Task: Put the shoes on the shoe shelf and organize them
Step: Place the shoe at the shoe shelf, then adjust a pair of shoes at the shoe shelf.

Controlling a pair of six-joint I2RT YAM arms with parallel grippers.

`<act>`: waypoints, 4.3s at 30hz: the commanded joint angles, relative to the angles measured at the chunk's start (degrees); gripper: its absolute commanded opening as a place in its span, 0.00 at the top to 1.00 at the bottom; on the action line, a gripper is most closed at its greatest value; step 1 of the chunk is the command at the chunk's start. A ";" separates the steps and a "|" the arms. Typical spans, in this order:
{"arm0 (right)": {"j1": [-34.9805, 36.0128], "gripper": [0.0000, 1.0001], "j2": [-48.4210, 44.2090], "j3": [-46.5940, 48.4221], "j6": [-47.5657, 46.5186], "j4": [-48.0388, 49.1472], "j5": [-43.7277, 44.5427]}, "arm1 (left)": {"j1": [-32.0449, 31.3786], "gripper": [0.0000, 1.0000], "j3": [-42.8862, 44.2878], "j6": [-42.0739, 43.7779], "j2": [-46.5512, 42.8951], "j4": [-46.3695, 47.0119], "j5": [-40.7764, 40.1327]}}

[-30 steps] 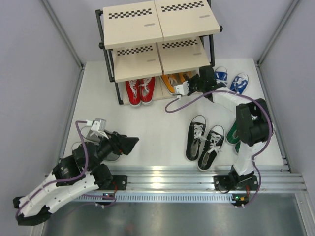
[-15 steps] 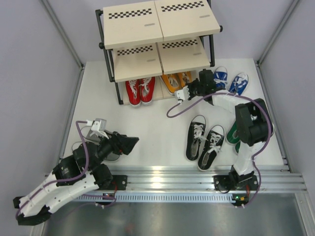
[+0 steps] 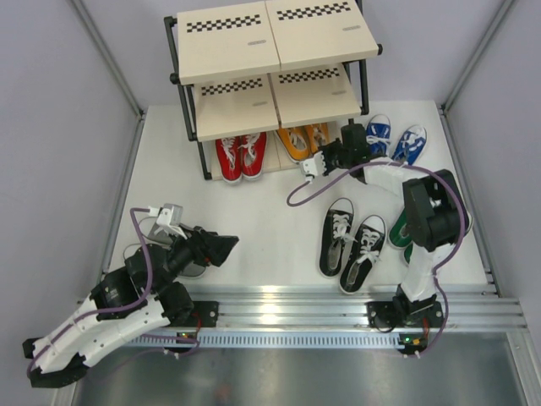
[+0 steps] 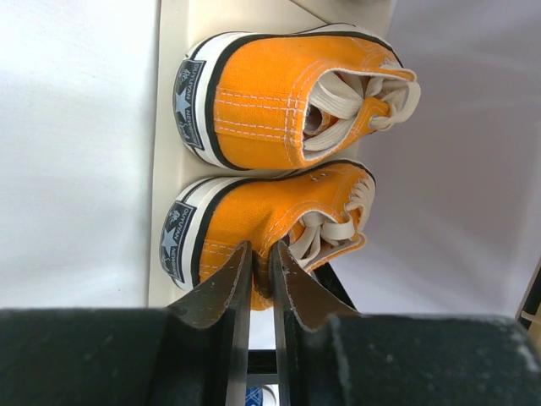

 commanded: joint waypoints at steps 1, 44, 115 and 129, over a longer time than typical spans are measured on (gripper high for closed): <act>0.36 0.85 -2.41 0.05 -1.14 4.60 -2.49 | -0.07 0.13 -0.25 0.90 -1.10 0.75 -0.12; 2.56 0.26 -42.91 -4.87 48.67 -36.89 -16.11 | -0.07 0.15 2.65 -12.45 14.53 -2.33 -14.26; -18.19 0.29 -58.48 -20.43 66.27 -31.00 -22.88 | 19.35 0.48 38.15 14.96 103.58 68.07 -2.93; -18.27 0.30 -58.66 -20.52 66.01 -30.91 -22.53 | 19.35 0.38 39.39 12.32 107.18 71.33 -3.02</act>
